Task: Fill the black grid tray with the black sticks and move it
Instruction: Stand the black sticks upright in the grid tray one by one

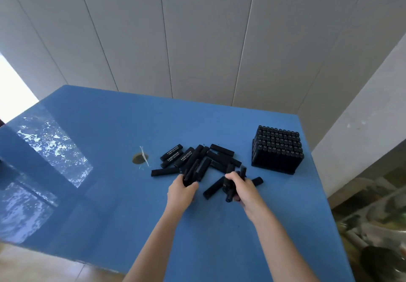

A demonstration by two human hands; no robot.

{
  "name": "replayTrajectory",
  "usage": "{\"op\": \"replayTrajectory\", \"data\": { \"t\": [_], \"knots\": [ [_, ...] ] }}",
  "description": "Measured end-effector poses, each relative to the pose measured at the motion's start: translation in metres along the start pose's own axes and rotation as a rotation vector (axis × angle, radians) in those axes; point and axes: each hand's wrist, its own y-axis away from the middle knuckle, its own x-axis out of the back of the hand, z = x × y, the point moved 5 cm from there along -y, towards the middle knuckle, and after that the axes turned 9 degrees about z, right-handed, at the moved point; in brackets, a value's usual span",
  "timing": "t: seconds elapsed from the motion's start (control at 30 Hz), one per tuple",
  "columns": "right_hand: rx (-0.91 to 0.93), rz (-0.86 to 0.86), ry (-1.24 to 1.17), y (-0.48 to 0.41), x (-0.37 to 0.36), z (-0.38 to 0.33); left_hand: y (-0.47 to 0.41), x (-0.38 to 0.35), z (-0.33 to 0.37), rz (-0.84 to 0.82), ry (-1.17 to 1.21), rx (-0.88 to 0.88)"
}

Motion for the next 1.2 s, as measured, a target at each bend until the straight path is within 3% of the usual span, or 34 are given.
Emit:
{"op": "replayTrajectory", "data": {
  "t": [0.1, 0.33, 0.57, 0.83, 1.2],
  "knots": [
    [-0.062, -0.084, -0.125, 0.011, -0.011, 0.010, 0.008, 0.009, -0.008, -0.062, 0.258, 0.148],
    [-0.006, -0.214, -0.187, 0.045, -0.046, 0.012, 0.029, 0.045, -0.014, -0.174, 0.446, 0.150],
    [0.082, -0.293, -0.103, 0.080, -0.103, 0.010, 0.033, 0.108, -0.025, -0.143, 0.517, 0.108],
    [0.115, -0.456, -0.110, 0.150, -0.222, 0.009, 0.037, 0.247, -0.055, -0.035, 0.536, 0.075],
    [0.228, -0.547, 0.055, 0.223, -0.388, 0.013, 0.032, 0.395, -0.080, -0.084, 0.395, 0.048]
  ]
}}
